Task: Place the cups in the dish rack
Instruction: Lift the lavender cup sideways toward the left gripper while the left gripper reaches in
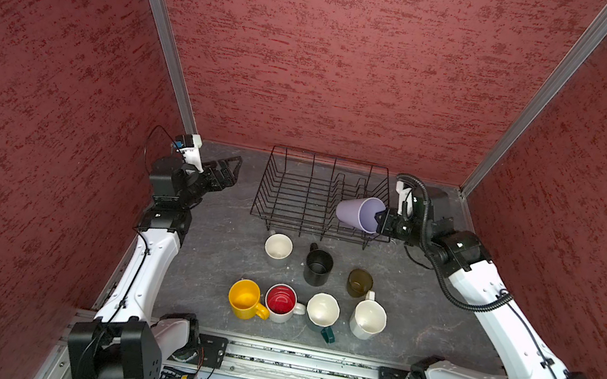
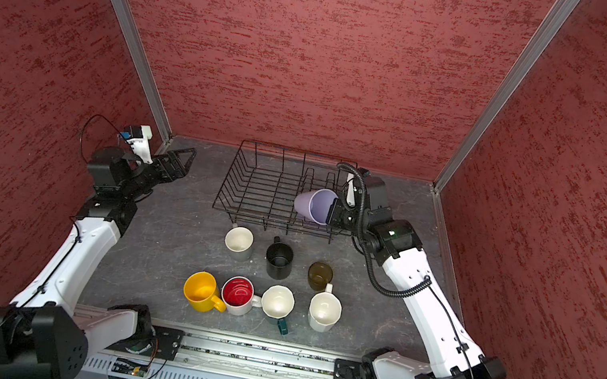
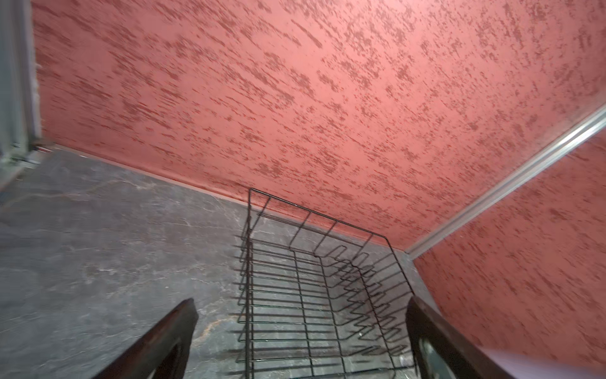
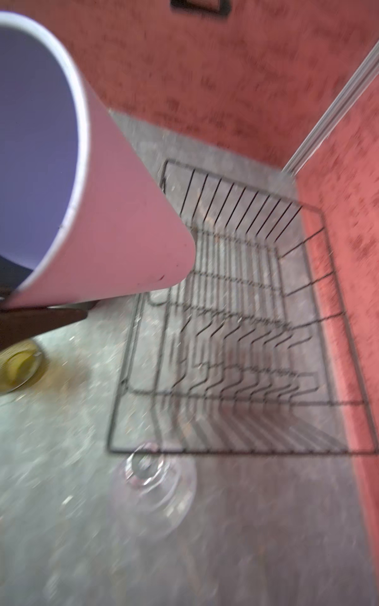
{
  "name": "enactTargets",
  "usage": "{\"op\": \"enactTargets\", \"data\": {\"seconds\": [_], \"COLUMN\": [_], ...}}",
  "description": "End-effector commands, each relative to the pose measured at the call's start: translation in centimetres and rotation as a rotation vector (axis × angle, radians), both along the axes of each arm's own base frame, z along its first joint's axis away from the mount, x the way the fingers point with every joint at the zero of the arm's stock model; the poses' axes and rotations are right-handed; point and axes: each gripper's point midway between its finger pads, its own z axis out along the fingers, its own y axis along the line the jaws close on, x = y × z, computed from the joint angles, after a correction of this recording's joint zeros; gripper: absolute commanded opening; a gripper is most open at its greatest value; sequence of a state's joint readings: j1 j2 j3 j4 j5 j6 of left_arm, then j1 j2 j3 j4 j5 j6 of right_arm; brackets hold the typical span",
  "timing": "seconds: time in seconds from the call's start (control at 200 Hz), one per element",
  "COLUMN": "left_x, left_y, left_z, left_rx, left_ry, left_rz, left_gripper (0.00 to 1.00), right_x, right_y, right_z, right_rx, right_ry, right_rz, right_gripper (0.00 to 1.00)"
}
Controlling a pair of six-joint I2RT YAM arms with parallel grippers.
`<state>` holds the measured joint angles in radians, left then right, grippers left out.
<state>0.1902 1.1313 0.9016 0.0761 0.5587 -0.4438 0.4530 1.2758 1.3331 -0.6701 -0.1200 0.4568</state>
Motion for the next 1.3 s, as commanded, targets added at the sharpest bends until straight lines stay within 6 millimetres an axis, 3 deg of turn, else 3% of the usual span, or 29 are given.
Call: {"op": "enactTargets", "data": {"seconds": [0.0,0.195,0.551,0.566,0.626,1.027,1.297], "left_x": [-0.1,-0.1,-1.2,-1.3,-1.5,-2.7,-3.3], "left_y": [-2.9,-6.7,-14.6,-14.9,-15.8,-19.6,-20.1], "left_z": [3.0,5.9,6.9,6.9,7.0,6.7,7.4], "left_rx": [-0.107,-0.230,-0.237,-0.236,-0.229,-0.229,-0.235], "left_ry": [-0.065,-0.141,-0.152,-0.152,-0.154,-0.160,-0.187], "left_rz": [-0.210,-0.506,-0.888,-0.899,-0.936,-1.113,-1.142], "left_gripper": [1.00,0.99,0.99,0.99,0.99,1.00,1.00], "right_x": [2.7,4.3,3.4,3.9,3.9,3.0,2.8], "right_y": [2.4,3.6,6.8,7.1,7.6,9.5,10.6], "right_z": [6.0,10.0,11.6,10.8,10.6,10.4,9.8], "right_rx": [0.197,0.382,0.543,0.547,0.576,0.649,0.663], "right_ry": [-0.206,-0.295,-0.304,-0.282,-0.269,-0.236,-0.208], "right_rz": [0.062,0.193,0.448,0.455,0.492,0.608,0.625], "right_gripper": [0.00,0.00,0.00,0.00,0.00,0.00,0.00]}}
